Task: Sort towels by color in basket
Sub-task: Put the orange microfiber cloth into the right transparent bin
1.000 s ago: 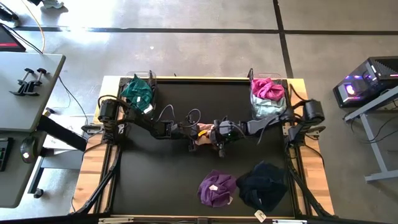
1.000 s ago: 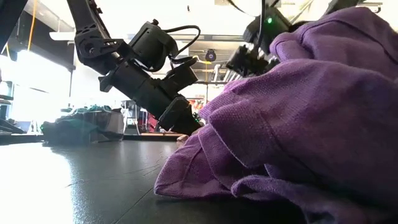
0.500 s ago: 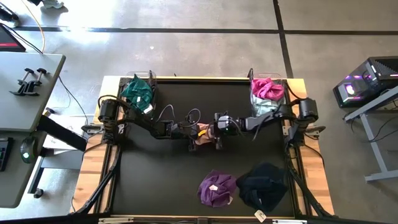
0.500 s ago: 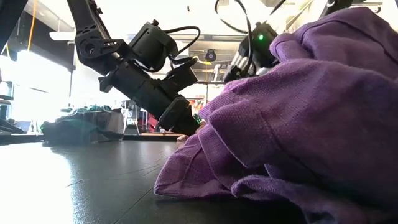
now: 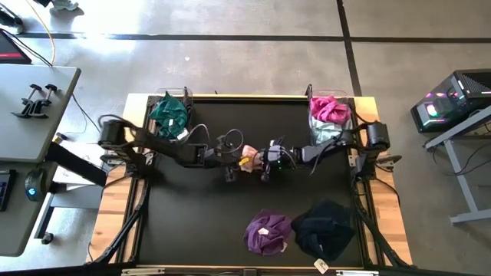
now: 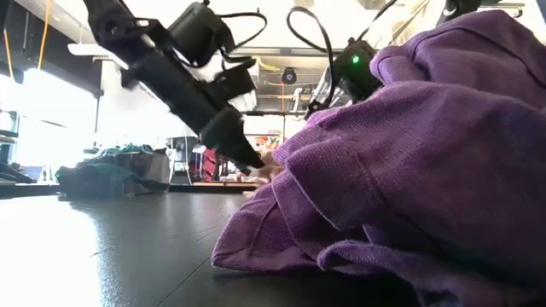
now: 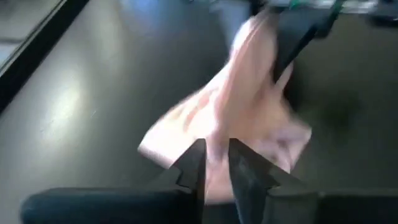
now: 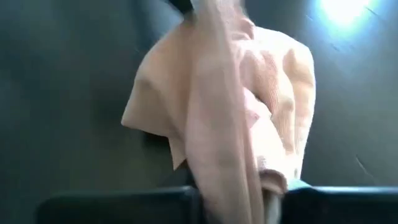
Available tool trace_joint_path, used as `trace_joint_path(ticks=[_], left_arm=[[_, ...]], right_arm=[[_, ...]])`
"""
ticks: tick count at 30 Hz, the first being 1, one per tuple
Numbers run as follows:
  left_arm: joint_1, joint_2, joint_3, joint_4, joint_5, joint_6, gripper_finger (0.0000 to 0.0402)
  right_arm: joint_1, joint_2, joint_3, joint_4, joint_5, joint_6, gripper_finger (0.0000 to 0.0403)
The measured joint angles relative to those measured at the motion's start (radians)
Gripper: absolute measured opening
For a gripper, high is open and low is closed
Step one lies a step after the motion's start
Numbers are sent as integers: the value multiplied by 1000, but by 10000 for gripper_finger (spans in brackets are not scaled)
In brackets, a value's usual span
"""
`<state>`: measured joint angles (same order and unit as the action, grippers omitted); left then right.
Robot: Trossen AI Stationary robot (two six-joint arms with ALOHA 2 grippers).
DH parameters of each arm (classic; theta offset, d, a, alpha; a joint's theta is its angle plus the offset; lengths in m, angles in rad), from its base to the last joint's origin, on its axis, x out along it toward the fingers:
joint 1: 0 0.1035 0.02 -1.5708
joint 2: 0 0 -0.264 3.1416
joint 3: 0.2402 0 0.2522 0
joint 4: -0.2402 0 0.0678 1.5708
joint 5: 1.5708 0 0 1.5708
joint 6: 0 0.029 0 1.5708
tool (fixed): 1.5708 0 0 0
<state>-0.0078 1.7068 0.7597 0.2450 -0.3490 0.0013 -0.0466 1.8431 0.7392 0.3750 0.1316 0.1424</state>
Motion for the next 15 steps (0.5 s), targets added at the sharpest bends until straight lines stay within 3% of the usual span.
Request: trace_joint_path(ticks=[6,10,15], left_arm=[[-3,-126,0,-264,-57,-120,97],[-32,-133,0,-326,-102,-157,101],[-75,-95,1,-276,-160,-155,98]], right_arm=[[107,-174,-2,-188,373,201,43],[147,-374,-3,-507,465,395,42],[192,-659,-2,-839,596,610,29]])
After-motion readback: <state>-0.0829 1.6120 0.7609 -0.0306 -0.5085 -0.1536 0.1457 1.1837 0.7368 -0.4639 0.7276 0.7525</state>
